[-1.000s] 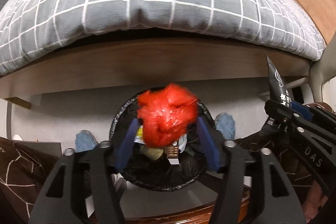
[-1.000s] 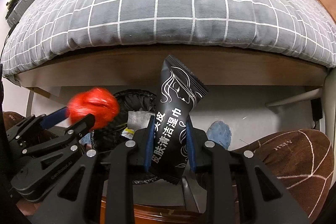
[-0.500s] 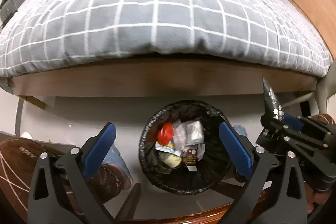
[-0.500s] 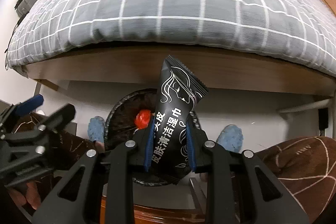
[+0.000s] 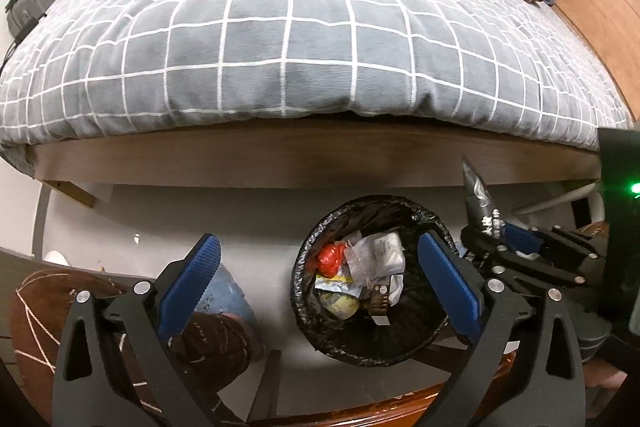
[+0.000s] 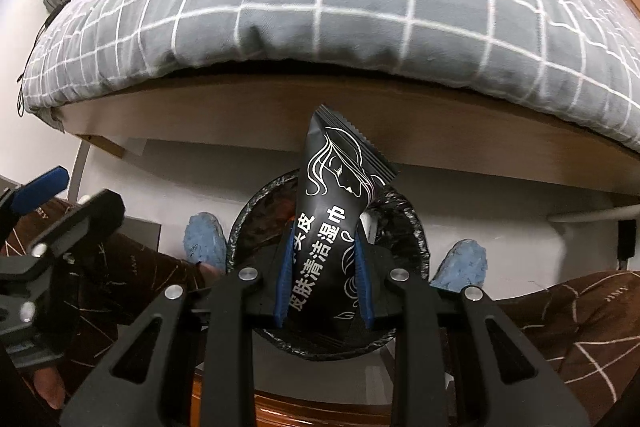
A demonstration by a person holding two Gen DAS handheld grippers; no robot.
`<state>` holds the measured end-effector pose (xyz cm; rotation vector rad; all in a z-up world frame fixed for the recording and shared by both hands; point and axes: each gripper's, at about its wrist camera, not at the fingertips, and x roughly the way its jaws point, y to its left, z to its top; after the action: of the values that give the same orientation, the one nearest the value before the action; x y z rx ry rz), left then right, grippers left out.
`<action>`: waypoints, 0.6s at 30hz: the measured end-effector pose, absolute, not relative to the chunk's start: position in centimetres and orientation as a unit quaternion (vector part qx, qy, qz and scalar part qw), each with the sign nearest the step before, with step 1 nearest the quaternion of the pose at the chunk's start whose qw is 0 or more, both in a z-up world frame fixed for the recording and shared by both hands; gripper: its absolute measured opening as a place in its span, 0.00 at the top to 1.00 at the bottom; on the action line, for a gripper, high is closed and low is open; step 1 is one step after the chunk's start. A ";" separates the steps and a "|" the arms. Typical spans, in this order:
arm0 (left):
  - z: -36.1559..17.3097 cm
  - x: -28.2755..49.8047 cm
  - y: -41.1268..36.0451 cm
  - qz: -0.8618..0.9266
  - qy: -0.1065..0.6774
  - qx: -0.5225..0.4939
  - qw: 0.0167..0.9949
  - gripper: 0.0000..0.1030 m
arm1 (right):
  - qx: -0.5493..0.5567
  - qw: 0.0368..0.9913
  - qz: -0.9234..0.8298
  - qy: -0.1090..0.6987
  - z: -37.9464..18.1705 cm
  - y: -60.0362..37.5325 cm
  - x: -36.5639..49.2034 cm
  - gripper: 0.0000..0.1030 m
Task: Collect trash
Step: 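Open the right tool to drop the black packet into the bin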
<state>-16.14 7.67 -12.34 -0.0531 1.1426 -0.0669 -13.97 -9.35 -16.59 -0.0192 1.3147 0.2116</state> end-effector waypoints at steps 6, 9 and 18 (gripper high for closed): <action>-12.4 -16.1 8.3 -0.027 0.542 -0.030 0.840 0.06 | -0.016 0.782 0.104 0.615 -17.5 -8.5 -14.0 0.66; -12.6 -16.1 8.5 -0.027 0.543 -0.032 0.839 0.06 | -0.017 0.786 0.103 0.609 -17.2 -8.6 -14.0 0.61; -12.6 -16.1 8.6 -0.025 0.542 -0.034 0.839 0.06 | -0.016 0.797 0.098 0.596 -16.4 -9.0 -13.8 0.37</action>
<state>-16.15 8.62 -12.60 -0.0713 1.1462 -0.0521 -13.76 -8.96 -16.41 -0.0345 1.2795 0.2107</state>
